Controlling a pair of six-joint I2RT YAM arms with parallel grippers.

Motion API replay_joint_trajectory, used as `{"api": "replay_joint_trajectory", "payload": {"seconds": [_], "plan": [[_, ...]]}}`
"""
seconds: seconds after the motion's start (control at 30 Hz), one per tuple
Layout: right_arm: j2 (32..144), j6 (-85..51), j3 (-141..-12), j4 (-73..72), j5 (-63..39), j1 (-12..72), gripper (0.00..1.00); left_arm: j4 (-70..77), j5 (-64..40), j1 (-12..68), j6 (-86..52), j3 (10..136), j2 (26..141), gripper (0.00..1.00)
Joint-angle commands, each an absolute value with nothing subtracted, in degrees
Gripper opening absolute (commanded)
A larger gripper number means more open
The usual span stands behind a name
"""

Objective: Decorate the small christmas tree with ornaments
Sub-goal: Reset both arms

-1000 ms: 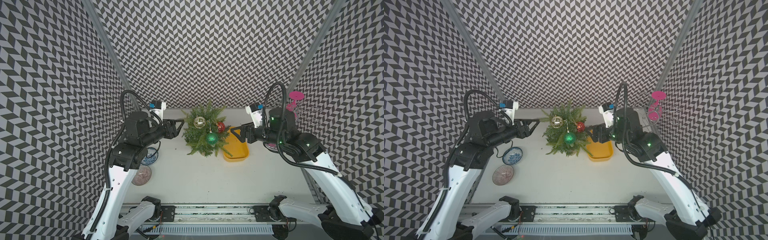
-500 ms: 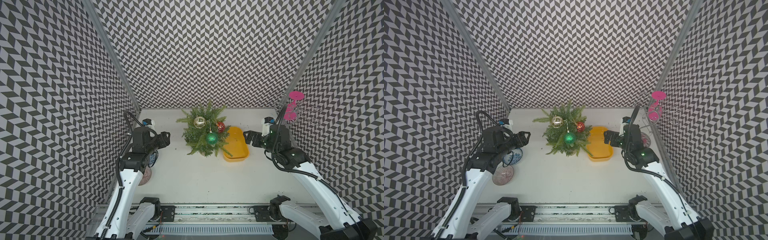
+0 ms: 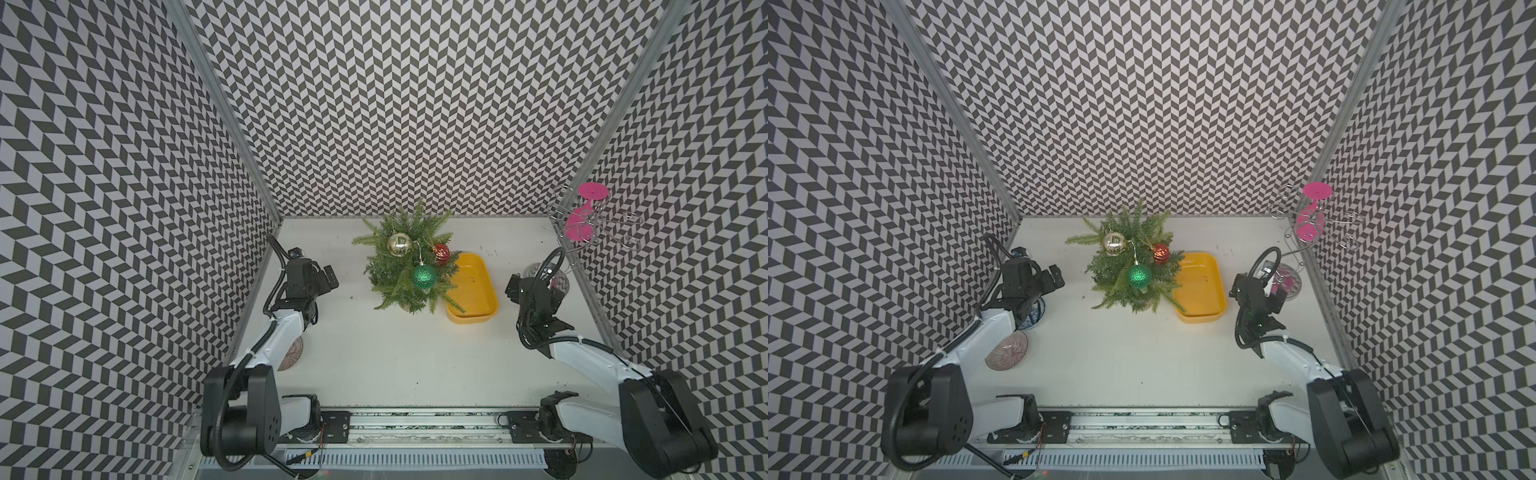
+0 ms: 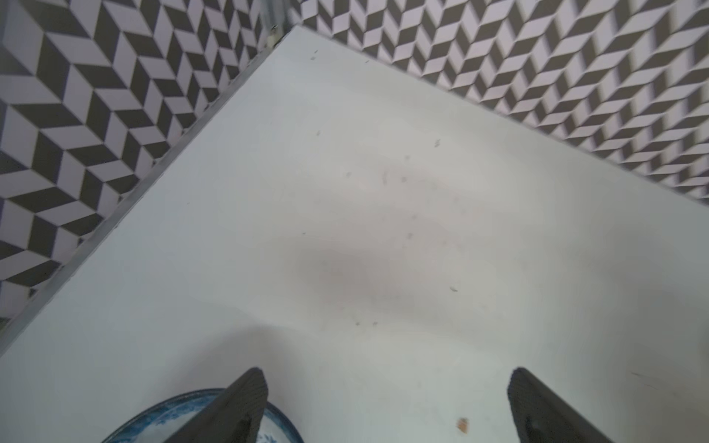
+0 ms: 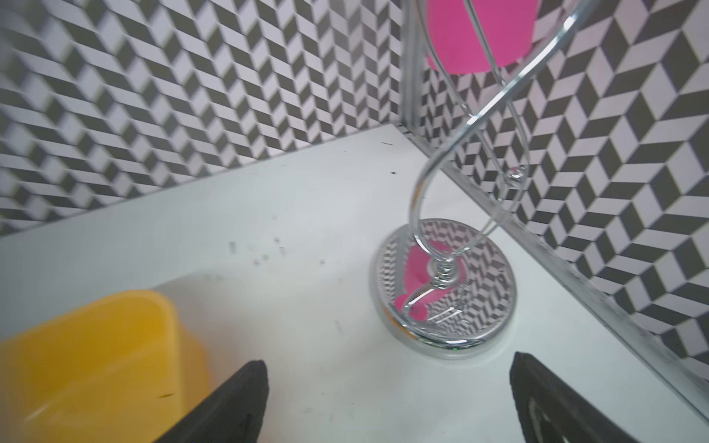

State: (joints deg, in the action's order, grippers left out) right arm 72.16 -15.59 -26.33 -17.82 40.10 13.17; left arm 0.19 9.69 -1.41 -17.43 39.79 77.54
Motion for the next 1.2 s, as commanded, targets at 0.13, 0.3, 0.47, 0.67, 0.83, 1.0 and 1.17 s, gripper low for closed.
{"api": "replay_joint_trajectory", "payload": {"seconds": [0.13,0.3,0.47,0.67,0.83,1.0,1.17], "plan": [[79.03,-8.87,-20.59,-47.74,43.48,11.38,0.99,29.38,20.74,-1.77,-10.25,33.52,89.46,0.99],[84.31,-4.92,-18.37,-62.36,37.97,10.16,0.99,38.03,19.99,0.93,-3.91,32.96,91.01,0.99],[86.45,0.14,-13.77,-74.95,28.33,9.63,0.99,44.35,11.95,2.45,-0.72,29.95,89.98,0.99],[86.47,-0.22,-11.23,-74.60,20.04,7.62,0.99,55.24,5.75,2.01,0.42,23.74,88.59,0.99],[88.01,-1.41,-12.12,-74.96,17.86,5.71,0.99,74.59,0.86,0.35,0.36,14.65,90.66,0.99],[90.21,-1.13,-11.62,-80.72,18.15,5.26,0.99,72.05,3.24,1.50,0.78,14.77,89.24,0.99],[89.21,-1.93,-12.22,-76.76,18.68,5.36,0.99,75.67,8.94,3.98,1.98,12.98,89.27,0.99]]}}
